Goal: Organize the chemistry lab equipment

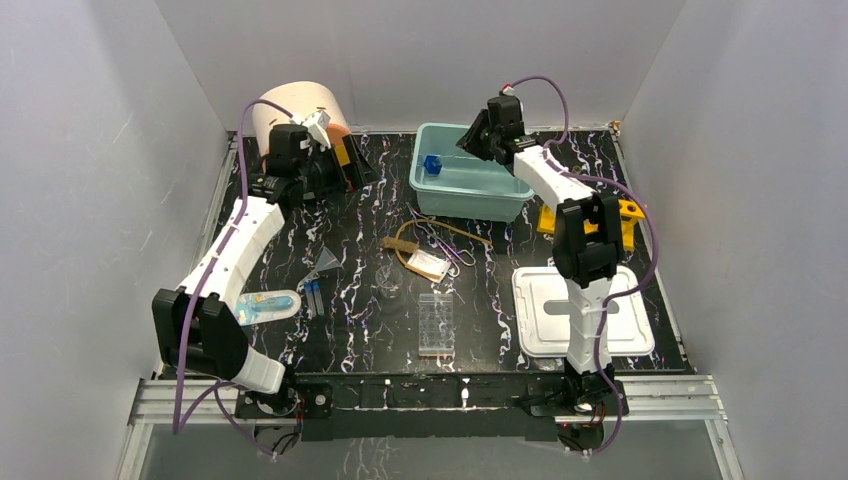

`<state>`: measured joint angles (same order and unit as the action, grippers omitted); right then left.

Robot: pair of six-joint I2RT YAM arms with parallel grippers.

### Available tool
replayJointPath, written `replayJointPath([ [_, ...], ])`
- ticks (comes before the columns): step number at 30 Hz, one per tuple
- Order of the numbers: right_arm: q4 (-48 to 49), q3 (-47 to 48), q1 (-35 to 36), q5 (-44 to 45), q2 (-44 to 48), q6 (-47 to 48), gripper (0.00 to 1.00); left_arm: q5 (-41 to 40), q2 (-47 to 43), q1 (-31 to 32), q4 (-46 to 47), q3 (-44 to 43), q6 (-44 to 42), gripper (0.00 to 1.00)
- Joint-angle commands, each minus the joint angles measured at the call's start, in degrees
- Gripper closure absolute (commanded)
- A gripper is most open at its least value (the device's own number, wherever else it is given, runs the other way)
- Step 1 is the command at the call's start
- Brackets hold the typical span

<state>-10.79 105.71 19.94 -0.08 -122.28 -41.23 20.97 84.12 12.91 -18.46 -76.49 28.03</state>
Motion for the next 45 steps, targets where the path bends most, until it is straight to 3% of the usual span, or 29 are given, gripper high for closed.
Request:
replayJointPath([
  [1, 5.4, 3.7, -0.4, 2.2, -1.4, 0.6, 0.72, -0.2, -0.1, -0.3, -1.1, -3.0, -1.2, 0.02],
  [21, 4.3, 3.2, -4.8, 4.9, -5.4, 6.4, 0.42, -2.9, 0.6, -0.3, -3.9, -4.3, -1.2, 0.02],
  [30, -1.3, 8.4, -5.1, 8.0, -7.4, 8.3, 0.26, -4.4, 0.5, -0.3, -5.9, -5.2, -1.4, 0.02],
  [38, -6.8, 15.8, -5.1, 12.3, -8.9, 13.9, 0.24, -4.7, 0.2, -0.3, -6.1, -4.7, -1.5, 0.02],
  [45, -10.8, 18.8, -5.0, 11.0, -8.5, 17.7, 0.25, -4.8, -0.5, -0.3, -7.0, -4.2, -1.4, 0.02],
])
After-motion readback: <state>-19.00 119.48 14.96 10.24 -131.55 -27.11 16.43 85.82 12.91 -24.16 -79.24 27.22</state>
